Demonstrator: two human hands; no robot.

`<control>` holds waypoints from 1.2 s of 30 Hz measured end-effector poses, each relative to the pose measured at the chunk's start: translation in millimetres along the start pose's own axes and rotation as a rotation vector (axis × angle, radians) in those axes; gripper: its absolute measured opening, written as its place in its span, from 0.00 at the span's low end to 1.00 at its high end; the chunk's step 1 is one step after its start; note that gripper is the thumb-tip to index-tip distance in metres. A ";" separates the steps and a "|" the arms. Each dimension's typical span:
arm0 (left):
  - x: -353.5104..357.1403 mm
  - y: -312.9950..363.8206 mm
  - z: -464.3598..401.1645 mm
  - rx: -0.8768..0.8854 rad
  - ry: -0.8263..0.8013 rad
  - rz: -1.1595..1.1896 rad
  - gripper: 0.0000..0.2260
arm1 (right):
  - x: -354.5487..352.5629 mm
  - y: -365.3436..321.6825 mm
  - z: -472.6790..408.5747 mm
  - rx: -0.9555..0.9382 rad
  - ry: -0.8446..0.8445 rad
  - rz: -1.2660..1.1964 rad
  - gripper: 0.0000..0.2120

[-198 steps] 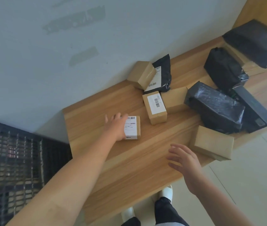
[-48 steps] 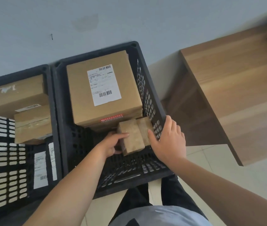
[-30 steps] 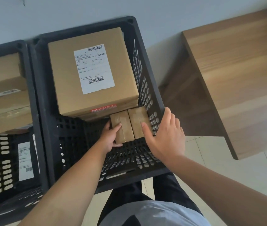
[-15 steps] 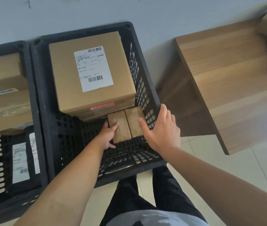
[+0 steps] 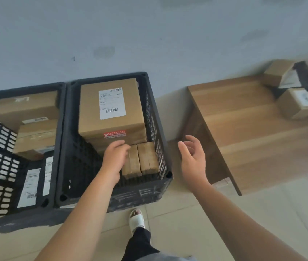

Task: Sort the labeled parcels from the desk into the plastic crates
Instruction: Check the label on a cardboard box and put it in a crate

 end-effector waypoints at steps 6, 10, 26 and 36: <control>106.4 27.2 153.5 0.155 -0.188 0.030 0.08 | -151.7 17.1 55.6 0.050 0.002 -0.183 0.07; 195.6 4.2 240.4 0.170 -0.355 -0.011 0.07 | -248.8 54.6 86.6 0.114 0.077 -0.289 0.06; 500.1 -56.9 366.7 0.229 -0.750 -0.454 0.07 | -541.9 158.1 98.7 0.201 0.537 -0.626 0.07; 733.1 -16.8 323.7 0.458 -0.775 -0.731 0.21 | -692.9 151.3 -30.6 0.250 0.586 -0.594 0.07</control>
Point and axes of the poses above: each hand's wrist, its own z-axis away from the middle knuckle, its own x-axis out of the palm, y = z × x, the point moved 10 cm from there along -z, towards the middle knuckle, and after that the axes turned 2 degrees about y, right-handed, at the moved point
